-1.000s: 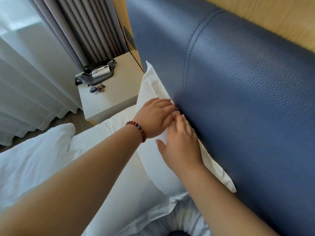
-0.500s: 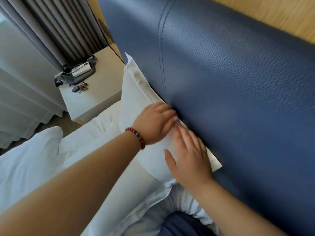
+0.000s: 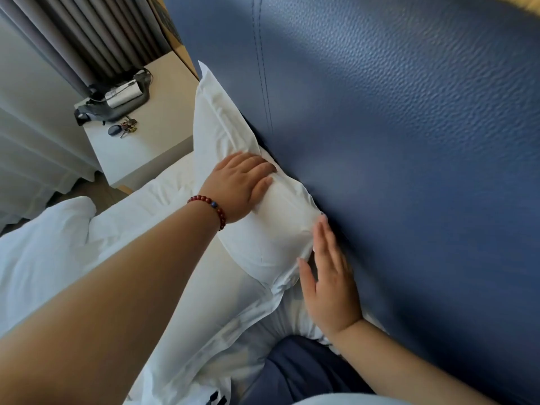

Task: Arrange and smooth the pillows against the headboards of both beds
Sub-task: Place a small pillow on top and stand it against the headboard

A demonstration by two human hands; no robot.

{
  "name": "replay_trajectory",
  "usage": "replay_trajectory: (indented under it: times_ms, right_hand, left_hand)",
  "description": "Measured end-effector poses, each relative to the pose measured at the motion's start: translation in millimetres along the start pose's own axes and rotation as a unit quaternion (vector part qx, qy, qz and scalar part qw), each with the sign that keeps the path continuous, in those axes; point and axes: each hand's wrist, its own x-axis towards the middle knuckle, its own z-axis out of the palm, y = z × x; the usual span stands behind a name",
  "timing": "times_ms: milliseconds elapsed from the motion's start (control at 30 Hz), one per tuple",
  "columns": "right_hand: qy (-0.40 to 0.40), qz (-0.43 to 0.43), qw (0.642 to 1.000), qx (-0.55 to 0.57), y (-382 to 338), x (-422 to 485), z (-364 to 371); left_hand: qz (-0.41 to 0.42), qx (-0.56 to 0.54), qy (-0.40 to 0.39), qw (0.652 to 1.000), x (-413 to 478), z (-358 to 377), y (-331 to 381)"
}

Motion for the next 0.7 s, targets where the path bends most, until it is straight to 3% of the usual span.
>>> replay_trajectory:
  times_ms: [100,267,500,700]
  right_hand:
    - [-0.023,0.162,0.982,0.093,6.2,-15.7,4.1]
    - [-0.070,0.236,0.960,0.136,-2.9,-29.6,2.1]
    - [-0.183,0.183,0.947,0.190,-20.1,-34.0,6.1]
    - [-0.265,0.195,0.920,0.215,-34.5,-24.7,10.4]
  left_hand:
    - [-0.016,-0.006,0.007,1.000,-2.1,-1.2,6.6]
    - [-0.085,-0.050,0.010,0.995,-23.4,-3.6,21.1]
    - [-0.198,-0.170,0.014,0.965,-95.2,5.1,38.4]
    - [-0.343,-0.251,0.012,0.905,-176.6,28.2,51.0]
